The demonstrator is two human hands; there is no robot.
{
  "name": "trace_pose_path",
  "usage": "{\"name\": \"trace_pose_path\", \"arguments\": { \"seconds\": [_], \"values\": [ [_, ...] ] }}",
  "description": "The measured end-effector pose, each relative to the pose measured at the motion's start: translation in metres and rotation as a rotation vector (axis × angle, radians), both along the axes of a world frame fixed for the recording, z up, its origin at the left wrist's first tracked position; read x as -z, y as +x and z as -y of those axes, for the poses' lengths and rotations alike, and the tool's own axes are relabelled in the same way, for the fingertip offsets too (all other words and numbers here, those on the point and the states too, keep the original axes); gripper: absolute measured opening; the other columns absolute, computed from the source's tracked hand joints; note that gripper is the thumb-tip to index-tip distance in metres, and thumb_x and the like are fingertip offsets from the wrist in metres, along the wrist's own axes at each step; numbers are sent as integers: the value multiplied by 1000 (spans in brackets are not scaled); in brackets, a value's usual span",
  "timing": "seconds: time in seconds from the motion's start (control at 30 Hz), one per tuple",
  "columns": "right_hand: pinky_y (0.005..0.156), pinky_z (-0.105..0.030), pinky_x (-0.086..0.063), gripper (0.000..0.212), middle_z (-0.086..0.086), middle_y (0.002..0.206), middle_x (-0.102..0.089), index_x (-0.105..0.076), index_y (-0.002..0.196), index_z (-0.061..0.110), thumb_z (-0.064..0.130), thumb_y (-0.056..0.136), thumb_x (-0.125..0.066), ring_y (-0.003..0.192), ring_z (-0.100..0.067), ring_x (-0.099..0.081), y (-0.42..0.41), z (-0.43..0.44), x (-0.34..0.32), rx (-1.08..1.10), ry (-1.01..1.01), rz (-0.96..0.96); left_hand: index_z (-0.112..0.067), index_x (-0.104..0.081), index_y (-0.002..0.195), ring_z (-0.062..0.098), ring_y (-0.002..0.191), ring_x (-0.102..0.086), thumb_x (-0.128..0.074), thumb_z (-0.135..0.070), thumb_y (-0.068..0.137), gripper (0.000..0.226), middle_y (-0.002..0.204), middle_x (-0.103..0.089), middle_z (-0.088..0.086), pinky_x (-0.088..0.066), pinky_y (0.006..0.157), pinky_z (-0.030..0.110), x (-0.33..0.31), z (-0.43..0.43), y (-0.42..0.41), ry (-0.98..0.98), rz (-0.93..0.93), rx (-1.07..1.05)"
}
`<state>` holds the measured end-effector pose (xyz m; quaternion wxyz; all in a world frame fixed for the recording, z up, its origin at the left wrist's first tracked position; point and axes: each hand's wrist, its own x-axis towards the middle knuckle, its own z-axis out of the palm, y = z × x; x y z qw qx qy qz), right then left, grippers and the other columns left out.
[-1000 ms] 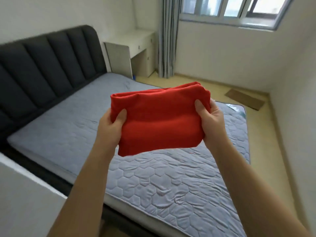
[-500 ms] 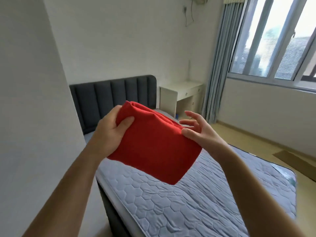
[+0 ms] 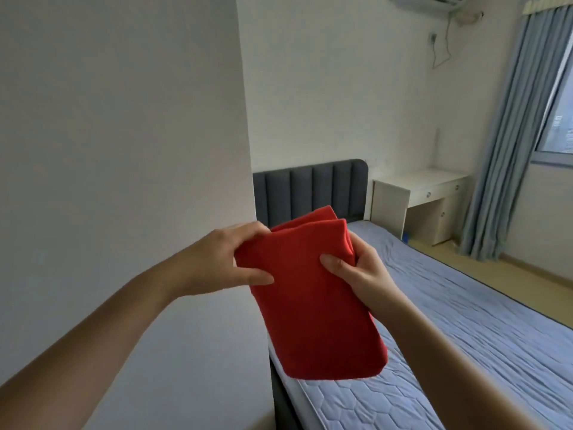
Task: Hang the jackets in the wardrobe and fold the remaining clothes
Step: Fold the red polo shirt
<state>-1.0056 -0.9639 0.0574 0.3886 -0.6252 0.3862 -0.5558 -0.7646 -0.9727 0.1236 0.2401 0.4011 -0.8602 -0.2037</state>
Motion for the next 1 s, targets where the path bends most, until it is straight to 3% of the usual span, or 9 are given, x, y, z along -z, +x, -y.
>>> {"name": "trace_pose_path", "arguments": {
  "seconds": [0.1,0.2,0.37,0.43,0.57,0.67,0.77,0.9,1.0],
  "values": [
    [75,-33,-58,28,-9,99,-70,-63,108,15,20,81,-70,88,-22,-69,10,4,-6,12,-58,-21,-41,-61,98,-2,84,-64,-78,-36,74,30,87,-66,-21,-52,71,19,-7,3,12,90,17,-32],
    [76,-36,-58,21,-8,95,-69,-64,104,15,15,84,-70,86,-23,-68,7,8,-10,72,-93,-65,-40,-65,92,-4,80,-64,-73,-36,79,16,80,-67,-25,-55,80,26,-15,7,25,122,115,-96],
    [77,-36,-58,26,-7,97,-69,-63,104,18,26,81,-71,89,-24,-68,8,11,-12,11,-117,-31,-43,-57,110,0,88,-67,-76,-35,74,42,96,-69,-22,-53,76,17,-19,5,12,297,58,44],
    [72,-32,-57,27,-6,91,-68,-63,102,13,25,79,-70,84,-21,-68,6,11,-15,-6,-149,-83,-34,-65,102,5,86,-69,-78,-29,75,31,91,-72,-15,-55,75,21,-16,8,4,303,77,43],
    [70,-26,-55,17,4,84,-67,-63,98,13,15,84,-71,77,-10,-66,-16,15,-22,51,-177,-64,-23,-70,102,13,92,-68,-77,-26,79,24,94,-72,-6,-54,88,34,-13,18,7,238,179,40],
    [67,-27,-55,14,-1,84,-66,-63,98,11,11,86,-69,75,-12,-64,-19,17,-17,29,-145,-90,-20,-69,106,11,96,-68,-73,-22,82,24,99,-73,-4,-53,90,31,-18,24,12,267,187,-3],
    [70,-35,-56,14,-6,88,-66,-62,100,11,17,88,-66,77,-17,-64,-14,22,-12,52,-91,-33,-22,-69,102,11,92,-70,-77,-26,77,26,95,-74,-5,-53,88,31,-17,27,7,241,-17,-72],
    [77,-47,-57,13,-14,98,-67,-60,100,15,24,91,-63,84,-25,-65,-5,32,-10,107,17,171,-28,-51,120,16,94,-69,-84,-62,45,89,105,-71,-4,-58,76,35,14,22,-23,293,-712,-123],
    [76,-43,-58,10,-14,100,-67,-60,99,18,24,91,-62,85,-24,-66,3,37,-9,78,67,275,-38,-43,131,13,105,-66,-81,-59,56,87,120,-65,-9,-55,87,36,52,12,-49,466,-734,-135]
  ]
}}
